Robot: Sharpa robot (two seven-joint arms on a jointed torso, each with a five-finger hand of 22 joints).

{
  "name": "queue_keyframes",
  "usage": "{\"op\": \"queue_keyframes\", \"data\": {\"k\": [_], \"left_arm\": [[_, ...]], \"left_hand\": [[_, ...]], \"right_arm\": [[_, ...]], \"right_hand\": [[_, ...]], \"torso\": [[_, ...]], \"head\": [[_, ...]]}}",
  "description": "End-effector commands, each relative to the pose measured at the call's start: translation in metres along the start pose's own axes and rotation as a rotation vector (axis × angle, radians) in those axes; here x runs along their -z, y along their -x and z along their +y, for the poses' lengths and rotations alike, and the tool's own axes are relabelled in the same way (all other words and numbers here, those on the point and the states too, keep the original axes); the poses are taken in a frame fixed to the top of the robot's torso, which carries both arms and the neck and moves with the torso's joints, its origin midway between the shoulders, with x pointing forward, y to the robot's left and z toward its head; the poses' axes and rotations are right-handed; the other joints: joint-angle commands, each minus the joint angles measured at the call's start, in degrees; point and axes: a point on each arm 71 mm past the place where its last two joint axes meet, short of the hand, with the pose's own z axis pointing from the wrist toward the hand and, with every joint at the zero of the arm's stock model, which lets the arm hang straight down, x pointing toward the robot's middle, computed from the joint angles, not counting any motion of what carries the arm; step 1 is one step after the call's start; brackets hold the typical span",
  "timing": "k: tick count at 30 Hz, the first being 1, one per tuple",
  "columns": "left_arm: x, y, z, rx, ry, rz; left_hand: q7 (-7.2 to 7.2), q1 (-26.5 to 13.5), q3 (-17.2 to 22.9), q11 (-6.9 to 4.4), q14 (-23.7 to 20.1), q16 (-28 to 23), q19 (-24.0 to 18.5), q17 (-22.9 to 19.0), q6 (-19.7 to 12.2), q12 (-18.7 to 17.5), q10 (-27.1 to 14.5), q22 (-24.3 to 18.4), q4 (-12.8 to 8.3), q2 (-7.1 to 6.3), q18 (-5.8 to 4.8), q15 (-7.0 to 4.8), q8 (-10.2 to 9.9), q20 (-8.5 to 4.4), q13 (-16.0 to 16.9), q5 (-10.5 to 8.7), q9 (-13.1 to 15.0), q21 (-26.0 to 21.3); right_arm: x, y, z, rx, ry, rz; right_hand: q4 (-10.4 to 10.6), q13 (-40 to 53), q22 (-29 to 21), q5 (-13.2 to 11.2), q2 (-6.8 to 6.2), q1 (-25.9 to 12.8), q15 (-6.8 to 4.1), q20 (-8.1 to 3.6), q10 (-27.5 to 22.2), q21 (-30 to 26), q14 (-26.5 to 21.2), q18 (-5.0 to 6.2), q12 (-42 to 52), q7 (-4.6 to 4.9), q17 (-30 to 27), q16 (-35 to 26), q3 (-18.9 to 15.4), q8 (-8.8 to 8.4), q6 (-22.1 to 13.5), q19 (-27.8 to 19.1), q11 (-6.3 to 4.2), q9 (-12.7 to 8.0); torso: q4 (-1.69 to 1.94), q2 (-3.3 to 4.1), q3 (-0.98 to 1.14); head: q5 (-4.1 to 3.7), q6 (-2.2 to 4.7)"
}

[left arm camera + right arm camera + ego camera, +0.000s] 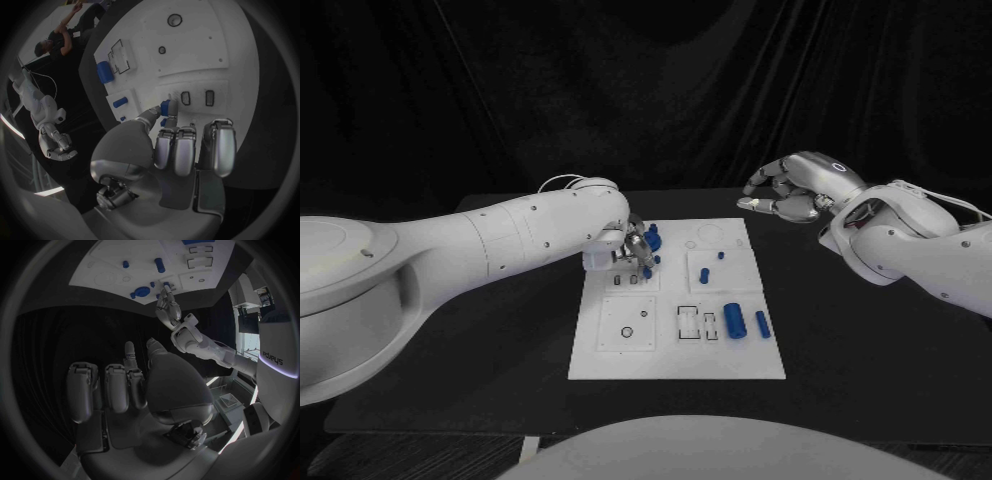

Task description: Assemble the parts on the task board

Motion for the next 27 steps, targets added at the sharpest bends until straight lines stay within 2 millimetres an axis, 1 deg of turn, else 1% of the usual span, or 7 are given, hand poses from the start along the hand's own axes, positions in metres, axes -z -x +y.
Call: {"op": "queue_keyframes", "data": {"k": [1,5,6,8,17,23,27], "left_arm": [[-0.001,-0.003,0.000,0.000,-0.016,0.008],[0.001,-0.002,0.003,0.008,-0.017,-0.003],[0.001,-0.003,0.004,0.011,-0.017,-0.006],[0.002,-0.003,0.005,0.014,-0.018,-0.009],[0.014,-0.005,0.024,0.036,-0.013,-0.029],[0.021,-0.003,0.034,0.050,-0.010,-0.045],[0.023,-0.003,0.038,0.053,-0.008,-0.047]], "left_hand": [[-0.54,-0.2,3.4,0.47,5.9,0.2,0.0,15.1,0.3,0.0,5.9,10.3,-2.3,-1.01,-0.15,0.45,-0.1,0.08,15.1,1.63,0.8,-0.1],[-0.54,-0.7,4.7,0.40,5.9,0.2,0.1,15.1,0.4,0.0,5.9,10.3,-2.8,-1.39,-0.15,0.48,0.0,0.07,15.1,1.98,1.3,-0.2],[-0.50,-1.1,6.0,0.43,5.9,0.2,0.2,15.1,0.5,0.0,5.9,10.4,-3.3,-1.67,-0.18,0.43,0.2,0.04,15.1,3.02,1.7,-0.1],[-0.51,-1.6,6.9,0.43,5.9,0.2,0.3,15.1,0.6,0.0,5.9,10.5,-3.6,-1.94,-0.20,0.40,0.3,0.05,15.1,3.55,2.1,-0.1],[-0.67,-2.7,8.2,0.27,5.9,0.2,0.6,15.1,1.0,0.0,5.9,10.6,-3.8,-2.51,-0.25,0.26,0.6,-0.03,15.1,3.56,2.8,0.1],[-0.76,-3.2,8.7,0.19,5.9,0.2,0.6,15.1,1.1,0.0,5.9,10.7,-3.8,-2.69,-0.26,0.18,0.7,-0.10,15.1,3.09,3.0,0.1],[-0.76,-3.5,9.0,0.17,5.9,0.2,0.5,15.1,1.1,0.0,5.9,10.6,-3.7,-2.70,-0.22,0.15,0.6,-0.13,15.1,2.76,3.1,-0.1]], "right_arm": [[0.001,-0.001,-0.002,0.000,-0.022,0.007],[0.001,-0.001,-0.003,0.000,-0.024,0.009],[0.001,-0.001,-0.003,0.001,-0.025,0.010],[0.002,-0.001,-0.003,0.001,-0.026,0.011],[0.002,-0.003,-0.004,0.000,-0.032,0.020],[0.002,-0.005,-0.006,0.000,-0.039,0.032],[0.002,-0.007,-0.006,-0.001,-0.043,0.041]], "right_hand": [[-0.1,15.1,13.2,-0.4,0.07,0.0,0.30,0.43,6.1,-0.3,3.8,0.04,0.2,0.03,2.0,0.0,-0.4,0.16,0.4,3.5,0.29,0.0],[-0.1,15.1,13.2,-0.4,0.12,0.0,0.31,0.46,6.1,-0.4,3.8,0.07,0.2,0.03,1.9,-0.1,-0.4,0.16,0.5,3.5,0.30,0.0],[-0.1,15.1,13.2,-0.4,0.12,0.0,0.31,0.46,6.1,-0.4,3.8,0.07,0.2,0.03,1.9,-0.1,-0.4,0.16,0.5,3.5,0.30,0.0],[-0.1,15.1,13.2,-0.4,0.12,0.0,0.31,0.46,6.1,-0.4,3.8,0.07,0.2,0.03,1.9,-0.1,-0.4,0.16,0.5,3.5,0.30,0.0],[-0.1,15.1,13.2,-0.4,0.19,0.1,0.32,0.47,6.1,-0.4,3.7,0.07,0.2,0.04,1.7,-0.1,-0.3,0.16,0.5,3.5,0.31,0.0],[-0.1,15.1,13.2,-0.4,0.25,0.0,0.32,0.48,6.1,-0.4,3.7,0.07,0.2,0.05,1.8,-0.1,-0.3,0.16,0.5,3.5,0.31,0.0],[0.0,15.1,13.2,-0.4,0.34,0.0,0.33,0.49,6.1,-0.5,3.7,0.11,0.2,0.06,1.6,-0.2,-0.4,0.13,0.5,3.4,0.31,0.0]], "torso": [[0.01,0.00,-0.01],[0.04,0.00,0.00],[0.03,-0.02,0.00],[0.03,-0.03,0.00],[-0.01,0.00,-0.01],[-0.04,0.04,-0.04],[-0.06,0.04,-0.04]], "head": [[0.11,0.01],[0.18,0.01],[0.22,0.01],[0.25,0.01],[0.57,0.01],[1.28,0.01],[1.44,0.01]]}}
